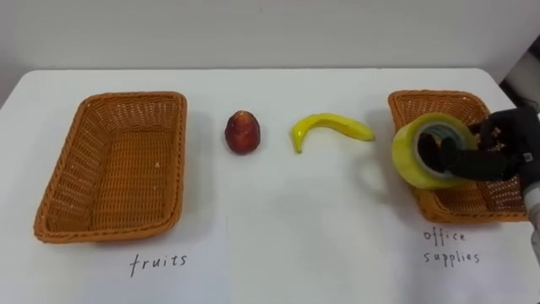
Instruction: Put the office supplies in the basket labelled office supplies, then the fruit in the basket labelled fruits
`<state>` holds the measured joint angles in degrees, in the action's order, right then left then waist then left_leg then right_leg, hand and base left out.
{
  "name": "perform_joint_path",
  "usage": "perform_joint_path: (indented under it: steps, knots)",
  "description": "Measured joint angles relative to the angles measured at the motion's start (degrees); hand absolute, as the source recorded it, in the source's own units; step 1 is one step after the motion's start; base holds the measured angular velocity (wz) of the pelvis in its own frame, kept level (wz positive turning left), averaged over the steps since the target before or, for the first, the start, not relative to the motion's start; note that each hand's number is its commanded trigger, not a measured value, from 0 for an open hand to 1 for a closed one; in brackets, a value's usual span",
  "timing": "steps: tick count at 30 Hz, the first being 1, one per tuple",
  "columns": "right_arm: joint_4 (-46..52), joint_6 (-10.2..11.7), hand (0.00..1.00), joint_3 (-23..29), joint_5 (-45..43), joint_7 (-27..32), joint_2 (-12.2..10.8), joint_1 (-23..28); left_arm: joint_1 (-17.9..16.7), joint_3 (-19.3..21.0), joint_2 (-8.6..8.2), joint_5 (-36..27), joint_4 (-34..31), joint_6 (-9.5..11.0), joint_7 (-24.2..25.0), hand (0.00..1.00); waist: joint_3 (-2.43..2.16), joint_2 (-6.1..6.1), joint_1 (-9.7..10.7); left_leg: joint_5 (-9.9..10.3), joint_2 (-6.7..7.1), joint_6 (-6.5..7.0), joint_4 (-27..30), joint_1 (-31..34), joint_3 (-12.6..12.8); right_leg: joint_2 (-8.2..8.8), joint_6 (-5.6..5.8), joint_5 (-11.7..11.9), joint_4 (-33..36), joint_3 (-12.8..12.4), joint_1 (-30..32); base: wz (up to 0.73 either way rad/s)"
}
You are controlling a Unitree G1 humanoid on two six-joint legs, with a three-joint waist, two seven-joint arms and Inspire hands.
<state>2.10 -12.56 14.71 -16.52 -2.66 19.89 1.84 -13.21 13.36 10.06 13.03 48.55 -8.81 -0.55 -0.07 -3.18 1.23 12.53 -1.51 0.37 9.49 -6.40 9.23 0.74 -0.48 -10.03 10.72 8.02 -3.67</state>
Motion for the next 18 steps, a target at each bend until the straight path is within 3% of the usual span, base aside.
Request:
perform_joint_path:
  steps: [3, 4, 5, 6, 7, 18]
  knots:
    - [-0.72, 0.00, 0.96, 0.00, -0.02, 0.00, 0.00, 0.00, 0.07, 0.00, 0.00, 0.00, 0.00, 0.00, -0.02, 0.00, -0.14, -0.25, 0.00, 0.00, 0.00, 0.00, 0.00, -0.20, 0.00, 0.00, 0.00, 0.00, 0.02, -0.01, -0.19, 0.00]
    - [-1.11, 0.00, 0.59, 0.00, -0.02, 0.01, 0.00, -0.02, 0.07, 0.01, 0.00, 0.00, 0.00, 0.00, -0.03, 0.00, -0.19, -0.33, -0.03, 0.00, -0.02, 0.00, 0.00, -0.21, 0.00, 0.00, -0.01, 0.01, 0.05, -0.01, -0.20, 0.00]
    - [-1.24, 0.00, 0.53, 0.00, -0.03, 0.02, 0.00, -0.04, 0.03, 0.01, 0.00, 0.01, 0.00, 0.00, -0.02, 0.00, -0.19, -0.35, -0.04, 0.00, -0.04, 0.00, 0.02, -0.22, 0.00, 0.01, -0.04, 0.04, 0.07, -0.01, -0.20, 0.00]
    - [-1.28, 0.00, 0.11, 0.00, -0.04, 0.02, 0.00, -0.05, 0.01, 0.01, 0.01, 0.01, 0.00, 0.00, -0.02, 0.00, -0.19, -0.35, 0.00, 0.00, -0.05, 0.00, 0.04, -0.22, 0.00, 0.02, -0.05, 0.05, 0.09, -0.01, -0.20, 0.00]
    - [-1.29, 0.00, 0.00, 0.02, -0.04, 0.02, 0.00, -0.05, -0.02, 0.04, 0.01, 0.05, 0.00, 0.00, -0.02, 0.00, -0.19, -0.34, 0.03, 0.00, -0.07, 0.00, 0.06, -0.22, 0.00, 0.03, -0.08, 0.07, 0.12, 0.02, -0.21, 0.00]
    - [-1.28, 0.02, 0.00, 2.01, -0.04, 0.04, 0.58, -0.77, -0.36, 0.14, 0.02, 0.14, 0.45, -0.05, -0.29, 0.00, -0.03, 0.48, 0.25, 0.03, -0.15, -0.01, 0.04, -0.05, -0.03, -0.02, -0.15, 0.09, 0.17, 0.12, -0.07, 0.00]
